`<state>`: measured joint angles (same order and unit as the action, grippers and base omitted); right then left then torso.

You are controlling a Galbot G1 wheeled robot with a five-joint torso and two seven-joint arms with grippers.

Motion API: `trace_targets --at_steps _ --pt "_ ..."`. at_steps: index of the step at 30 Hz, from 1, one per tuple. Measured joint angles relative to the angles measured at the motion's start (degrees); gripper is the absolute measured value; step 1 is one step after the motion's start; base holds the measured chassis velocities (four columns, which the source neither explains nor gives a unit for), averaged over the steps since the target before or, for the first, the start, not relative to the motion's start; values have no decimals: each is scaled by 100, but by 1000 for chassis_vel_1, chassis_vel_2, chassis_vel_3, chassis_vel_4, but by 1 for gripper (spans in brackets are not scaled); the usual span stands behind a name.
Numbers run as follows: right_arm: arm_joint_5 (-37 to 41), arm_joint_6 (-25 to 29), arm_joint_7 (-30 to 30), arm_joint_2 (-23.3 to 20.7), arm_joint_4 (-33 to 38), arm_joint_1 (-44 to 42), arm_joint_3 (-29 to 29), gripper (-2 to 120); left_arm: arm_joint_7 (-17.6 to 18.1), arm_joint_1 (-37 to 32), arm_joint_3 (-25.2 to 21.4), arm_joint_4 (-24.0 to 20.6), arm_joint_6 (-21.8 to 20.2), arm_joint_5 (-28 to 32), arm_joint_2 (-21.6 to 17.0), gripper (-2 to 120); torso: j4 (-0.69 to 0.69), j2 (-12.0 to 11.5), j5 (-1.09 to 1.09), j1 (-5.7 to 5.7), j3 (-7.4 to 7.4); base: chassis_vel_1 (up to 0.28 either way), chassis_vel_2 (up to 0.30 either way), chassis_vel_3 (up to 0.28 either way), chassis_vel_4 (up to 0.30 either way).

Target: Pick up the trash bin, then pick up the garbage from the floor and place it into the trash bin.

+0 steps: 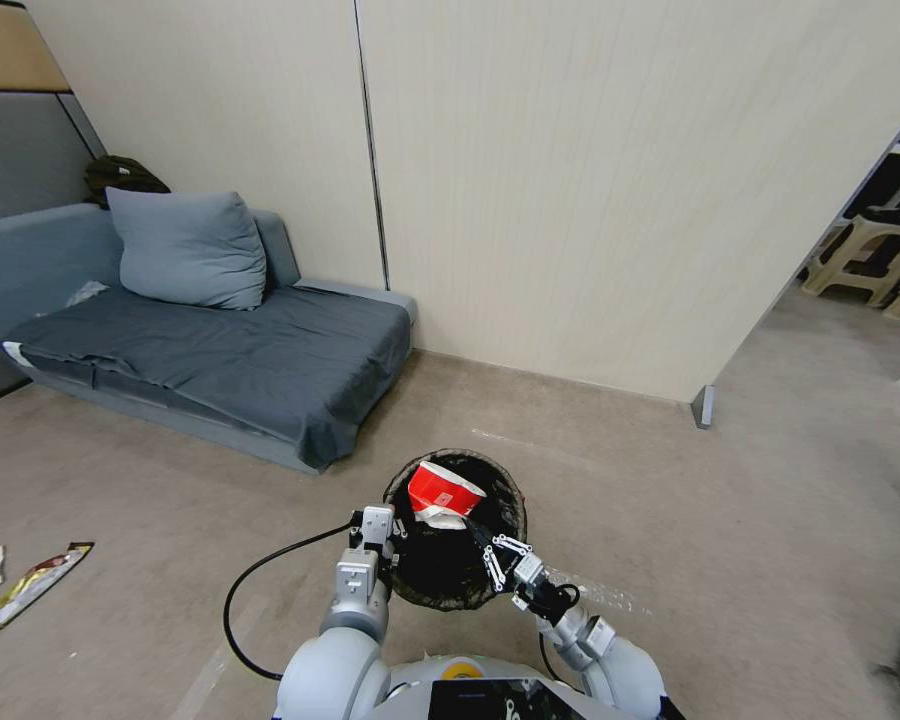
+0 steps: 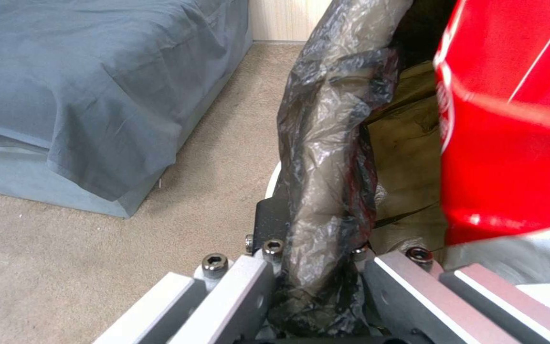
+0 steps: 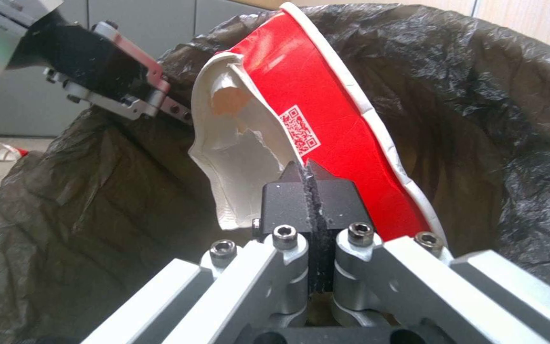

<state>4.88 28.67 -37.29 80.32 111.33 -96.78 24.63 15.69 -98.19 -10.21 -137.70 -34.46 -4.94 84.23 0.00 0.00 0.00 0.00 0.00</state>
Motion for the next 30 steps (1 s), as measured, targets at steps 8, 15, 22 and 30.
trace_targets --at_steps 8,15,22,30 --pt "-22 59 -175 -79 149 -84 168 28 1 -2 -29 -11 -2 -2 9 0 0 0 0 0 0 0 0 0 0" --pt "48 139 -437 -123 279 -172 356 57 4 8 -15 -2 -3 -10 48 0 0 0 0 0 0 0 0 0 0" --pt "113 197 -609 -141 409 -211 477 80 6 9 -41 -2 -5 -5 32 0 0 0 0 0 0 0 0 0 0" --pt "199 215 -719 -149 628 -257 561 100 12 6 -64 -4 -8 4 4 0 0 0 0 0 0 0 0 0 0"
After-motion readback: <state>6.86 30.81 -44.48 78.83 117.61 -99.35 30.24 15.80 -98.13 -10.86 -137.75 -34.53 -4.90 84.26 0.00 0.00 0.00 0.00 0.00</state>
